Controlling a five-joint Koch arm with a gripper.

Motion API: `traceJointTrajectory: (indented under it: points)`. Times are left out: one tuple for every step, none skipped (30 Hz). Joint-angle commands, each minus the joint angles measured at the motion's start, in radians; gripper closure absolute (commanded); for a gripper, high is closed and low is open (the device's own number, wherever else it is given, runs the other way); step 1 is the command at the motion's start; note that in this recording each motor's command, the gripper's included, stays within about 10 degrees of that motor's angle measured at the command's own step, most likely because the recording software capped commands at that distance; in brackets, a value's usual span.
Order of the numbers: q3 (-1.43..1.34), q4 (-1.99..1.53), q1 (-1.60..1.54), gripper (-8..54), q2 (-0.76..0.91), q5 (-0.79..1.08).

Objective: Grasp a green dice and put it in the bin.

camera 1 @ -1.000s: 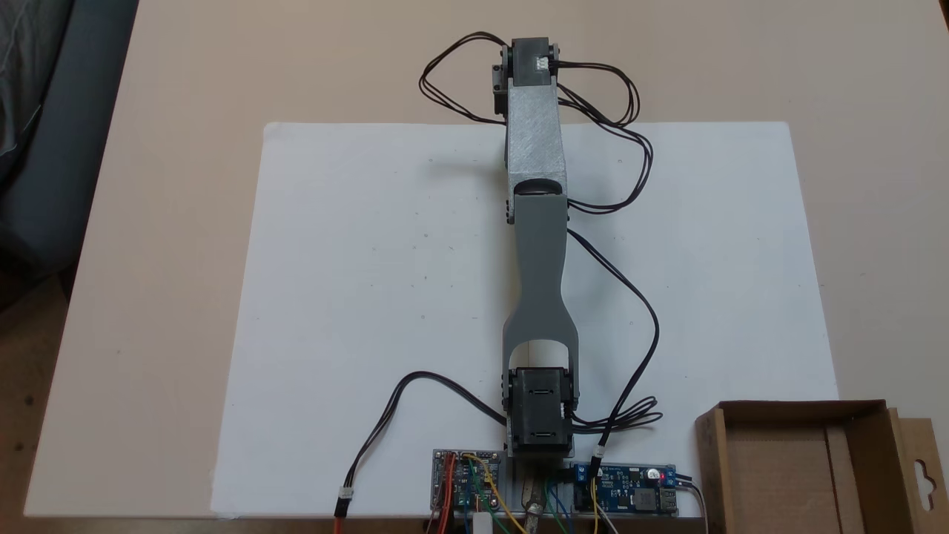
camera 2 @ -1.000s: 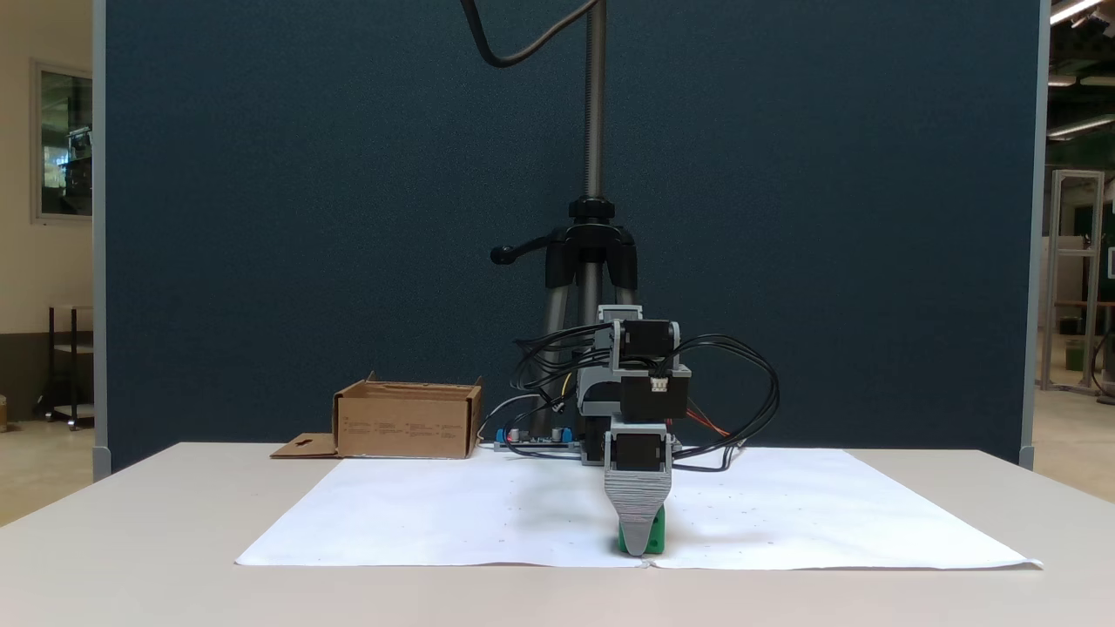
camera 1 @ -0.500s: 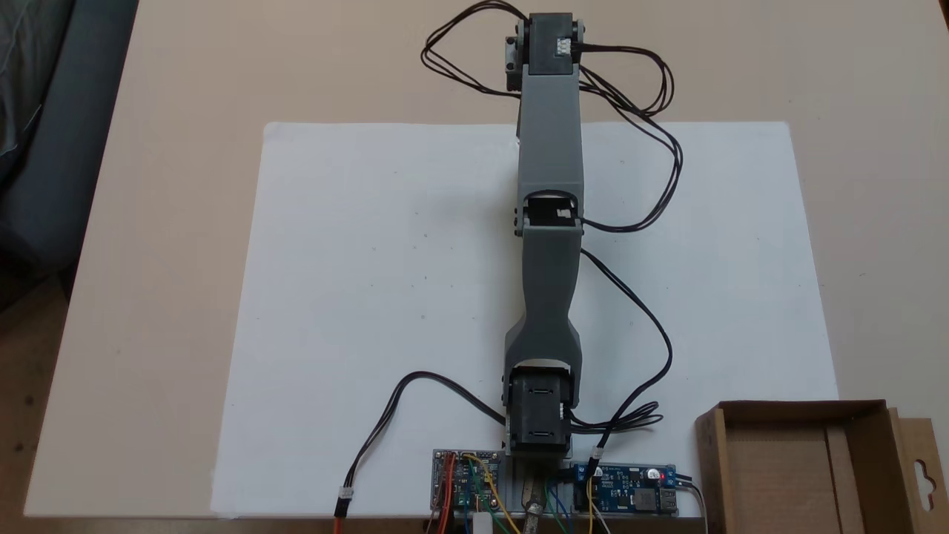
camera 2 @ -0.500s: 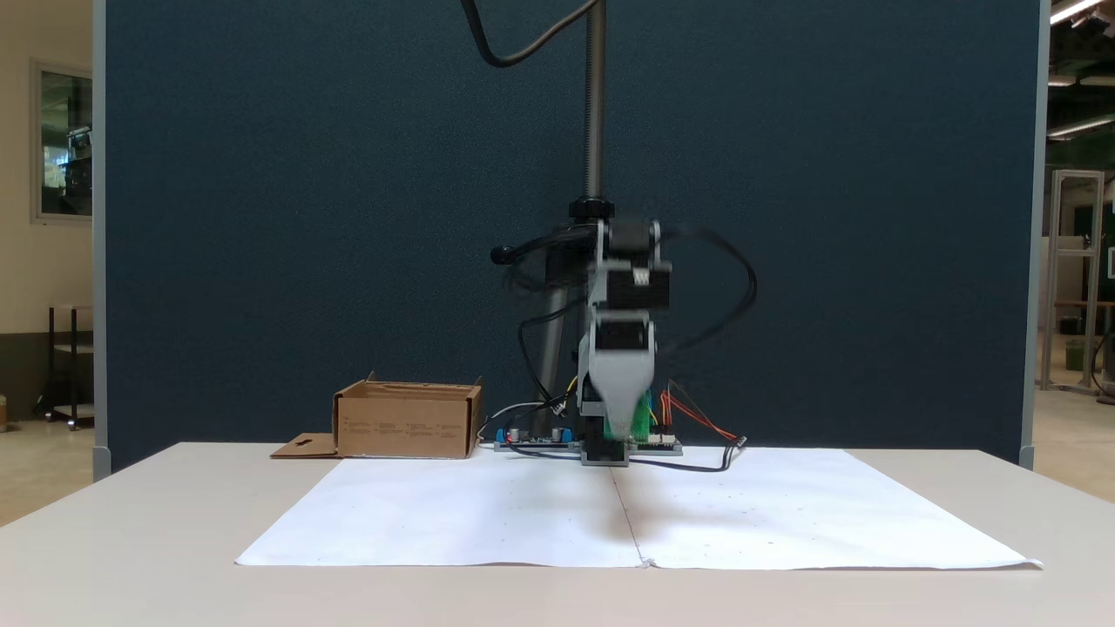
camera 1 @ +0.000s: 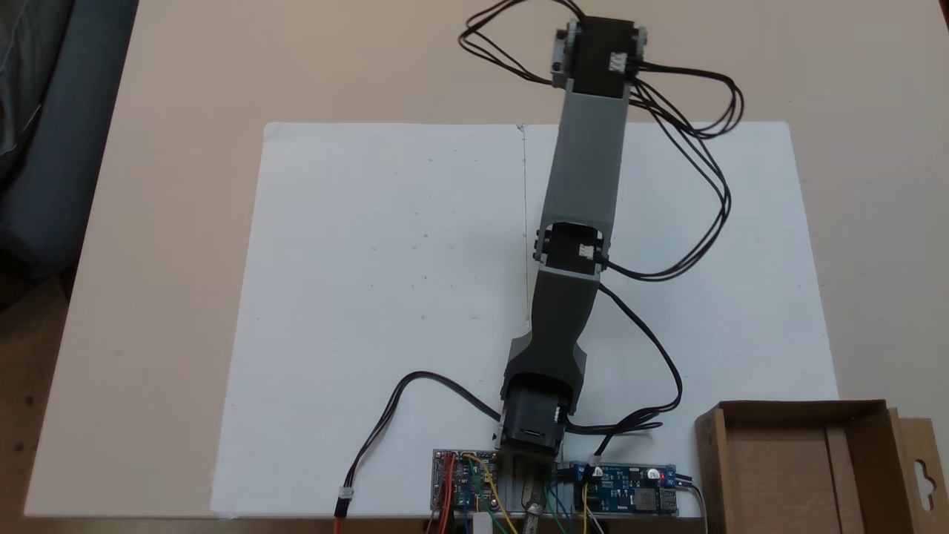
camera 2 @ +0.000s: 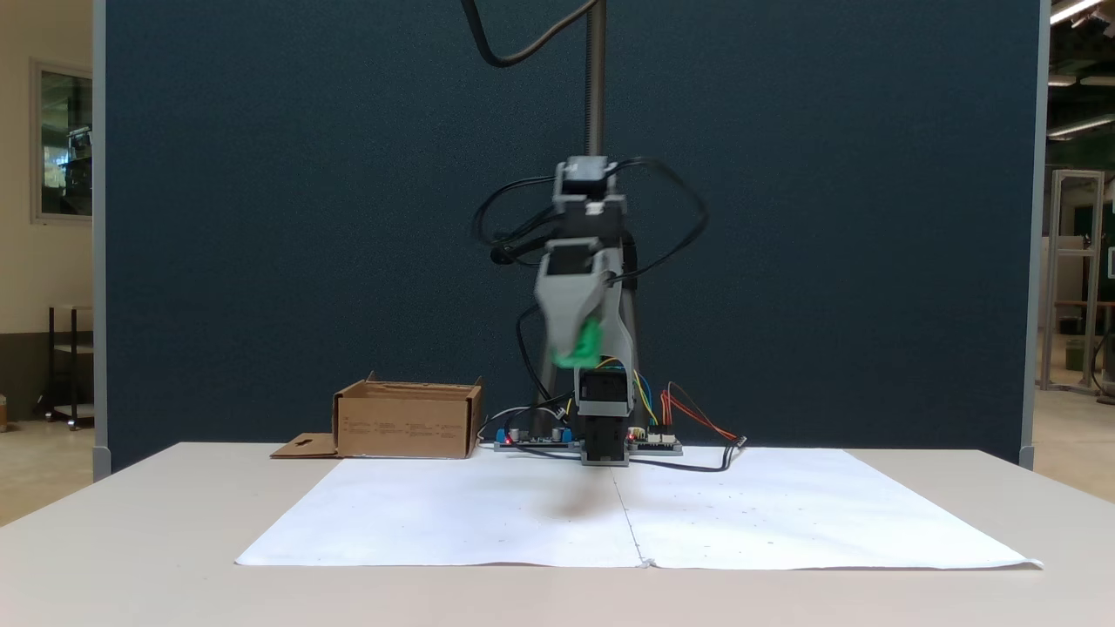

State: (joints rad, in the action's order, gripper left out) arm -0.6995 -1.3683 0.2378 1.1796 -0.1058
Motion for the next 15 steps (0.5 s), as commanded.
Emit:
traceJointTrajectory:
  points:
    - [-0.043, 0.037, 0.109, 33.6, 0.092, 0.098]
    - [-0.083, 0.064, 0.155, 33.6, 0.120, 0.121]
    - [-0.117, 0.080, 0.206, 33.6, 0.143, 0.146]
    - [-0.132, 0.089, 0.264, 33.6, 0.156, 0.172]
    - [-0.152, 0.101, 0.327, 33.6, 0.175, 0.193]
    - [-0.184, 0.120, 0.434, 33.6, 0.202, 0.232]
    - [-0.199, 0.130, 0.492, 33.6, 0.221, 0.256]
    - [-0.209, 0.143, 0.555, 33.6, 0.238, 0.272]
    - [-0.209, 0.149, 0.619, 33.6, 0.245, 0.287]
    - [-0.209, 0.152, 0.695, 33.6, 0.258, 0.307]
    - [-0.209, 0.153, 0.753, 33.6, 0.268, 0.328]
    - [-0.209, 0.153, 0.810, 33.6, 0.279, 0.351]
    - [-0.209, 0.156, 0.870, 33.6, 0.290, 0.368]
    - [-0.209, 0.161, 0.933, 33.6, 0.301, 0.387]
    - [-0.207, 0.170, 1.000, 33.6, 0.305, 0.403]
